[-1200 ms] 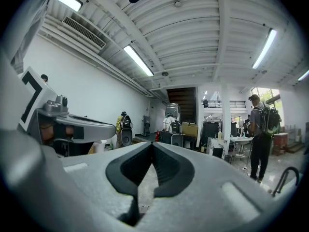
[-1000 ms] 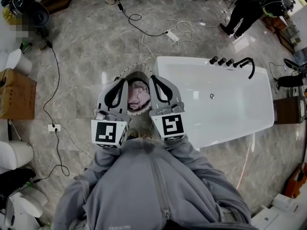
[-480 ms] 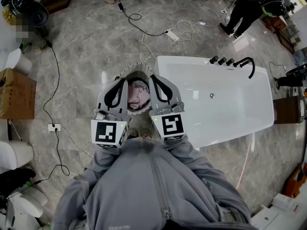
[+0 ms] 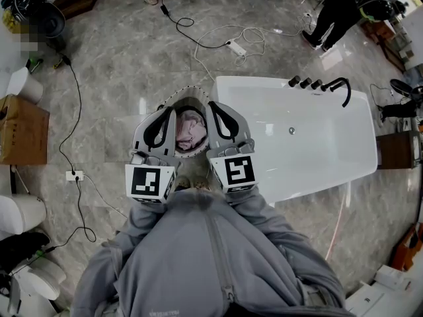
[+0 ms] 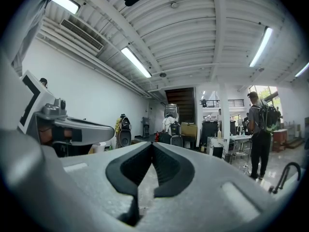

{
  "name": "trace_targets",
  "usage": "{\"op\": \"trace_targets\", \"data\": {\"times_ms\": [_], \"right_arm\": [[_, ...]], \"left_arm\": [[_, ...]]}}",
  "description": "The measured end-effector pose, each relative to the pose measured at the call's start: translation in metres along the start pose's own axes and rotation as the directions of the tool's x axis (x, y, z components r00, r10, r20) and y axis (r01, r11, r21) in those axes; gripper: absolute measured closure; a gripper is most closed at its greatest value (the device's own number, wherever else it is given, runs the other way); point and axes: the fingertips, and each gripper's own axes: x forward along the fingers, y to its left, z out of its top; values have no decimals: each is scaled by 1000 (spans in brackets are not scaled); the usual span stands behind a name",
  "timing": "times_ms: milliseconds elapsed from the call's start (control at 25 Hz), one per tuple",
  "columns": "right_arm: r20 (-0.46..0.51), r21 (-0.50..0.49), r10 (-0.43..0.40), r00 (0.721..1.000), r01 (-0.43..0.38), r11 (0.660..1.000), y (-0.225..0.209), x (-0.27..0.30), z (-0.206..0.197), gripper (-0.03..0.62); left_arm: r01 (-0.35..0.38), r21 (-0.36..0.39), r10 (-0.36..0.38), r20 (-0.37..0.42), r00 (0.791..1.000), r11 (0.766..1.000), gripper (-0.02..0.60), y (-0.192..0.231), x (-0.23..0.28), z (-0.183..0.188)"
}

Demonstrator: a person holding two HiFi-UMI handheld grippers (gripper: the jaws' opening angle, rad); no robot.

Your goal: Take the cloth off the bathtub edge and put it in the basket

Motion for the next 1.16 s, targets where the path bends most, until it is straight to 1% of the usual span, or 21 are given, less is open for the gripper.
{"op": "trace_targets", "data": {"times_ms": [160,920,1160], "right_arm": [[-16,-4,2,1000,-3,1000,1,1,-1,589],[-20,-4,13,1000,-13,1000,3,5,-2,589],[-20,1,12,1000,-12,1000,2,6,-1,589]], "left_arm": [[3,1,-3,-5,1000,1000,575,-1,2,1],[-1,2,1,-6,1000,1000,575,1,5,-1],[2,4,-2,-9,1000,1000,575,0,6,4]]}}
